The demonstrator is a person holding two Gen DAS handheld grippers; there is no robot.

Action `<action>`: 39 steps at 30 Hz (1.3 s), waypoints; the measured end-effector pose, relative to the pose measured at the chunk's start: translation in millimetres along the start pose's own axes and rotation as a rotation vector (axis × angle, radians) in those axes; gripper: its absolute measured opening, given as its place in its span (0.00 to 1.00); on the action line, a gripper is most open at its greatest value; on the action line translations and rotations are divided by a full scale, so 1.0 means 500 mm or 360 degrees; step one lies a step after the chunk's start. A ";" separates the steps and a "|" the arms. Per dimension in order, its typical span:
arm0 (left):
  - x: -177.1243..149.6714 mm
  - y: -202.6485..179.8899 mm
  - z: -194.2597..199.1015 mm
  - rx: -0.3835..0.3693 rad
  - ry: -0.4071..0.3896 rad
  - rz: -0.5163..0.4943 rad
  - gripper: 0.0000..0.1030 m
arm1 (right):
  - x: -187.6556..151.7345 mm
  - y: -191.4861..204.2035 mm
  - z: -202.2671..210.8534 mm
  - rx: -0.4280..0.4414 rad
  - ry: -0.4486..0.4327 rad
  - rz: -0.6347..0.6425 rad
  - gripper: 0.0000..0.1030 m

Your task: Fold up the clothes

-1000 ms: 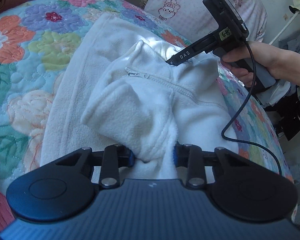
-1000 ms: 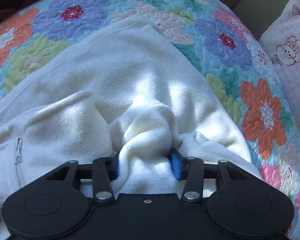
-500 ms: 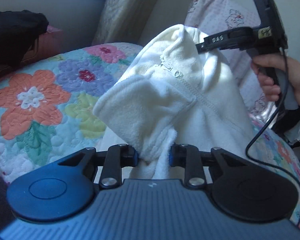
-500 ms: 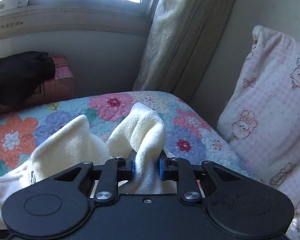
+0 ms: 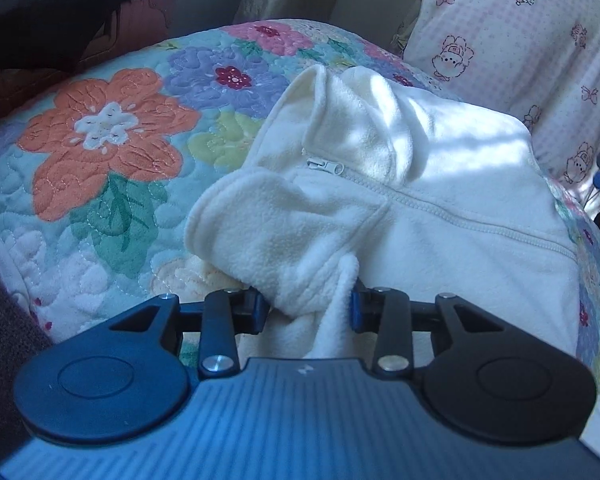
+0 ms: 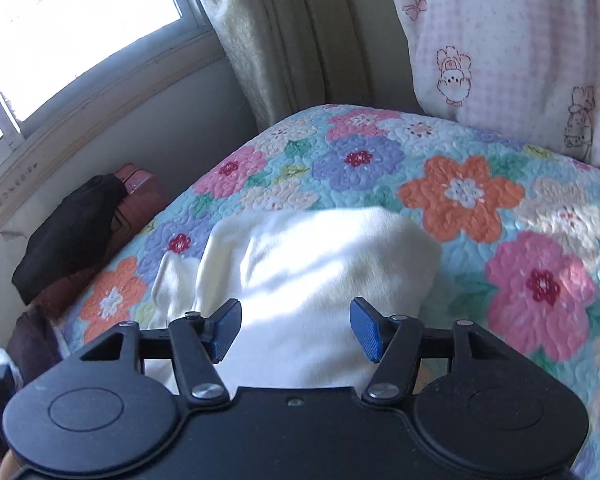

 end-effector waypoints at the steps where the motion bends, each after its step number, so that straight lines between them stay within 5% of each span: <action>1: 0.000 0.000 0.003 0.0000 0.0001 0.0009 0.35 | -0.040 -0.017 0.017 0.0001 0.0003 0.0008 0.67; 5: 0.000 -0.005 0.015 0.0016 -0.0008 -0.0019 0.35 | -0.231 -0.067 0.053 0.0046 0.0128 -0.0114 0.67; 8: -0.003 -0.028 0.048 0.0027 -0.0059 -0.0089 0.35 | -0.295 -0.084 0.053 0.0086 0.0175 -0.0198 0.67; 14: 0.026 -0.150 0.147 -0.0058 -0.0197 -0.0379 0.40 | -0.227 -0.132 0.032 -0.0047 0.0070 -0.0044 0.67; 16: 0.057 -0.221 0.150 -0.0186 -0.0138 -0.0464 0.44 | -0.200 -0.159 0.010 -0.0051 0.0055 -0.0072 0.67; 19: 0.116 -0.324 0.103 -0.0317 -0.0011 -0.0569 0.60 | -0.172 -0.208 -0.063 0.0003 0.0058 -0.0238 0.67; 23: 0.191 -0.421 -0.025 -0.0265 0.0142 -0.0777 0.61 | -0.155 -0.253 -0.197 0.0112 0.0135 -0.0615 0.67; 26: 0.234 -0.454 -0.106 -0.0314 0.0202 -0.0788 0.61 | -0.135 -0.224 -0.257 0.0154 0.0155 -0.0612 0.69; 31: 0.285 -0.473 -0.200 -0.0414 0.0321 -0.0726 0.61 | -0.092 -0.166 -0.219 0.0313 -0.0011 -0.0582 0.68; 39: 0.315 -0.477 -0.270 -0.0272 0.0462 -0.0967 0.68 | -0.072 -0.038 -0.192 0.0373 -0.0112 -0.0379 0.65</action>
Point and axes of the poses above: each gripper's, at about its wrist camera, not at the fingertips, and z roughly against the way its jaws point, y to its left, x to its top, the point moved 8 cm from there along -z, roughly the way its jaws point, and after that the axes turned 10 degrees about -x, right-handed, at the moved point
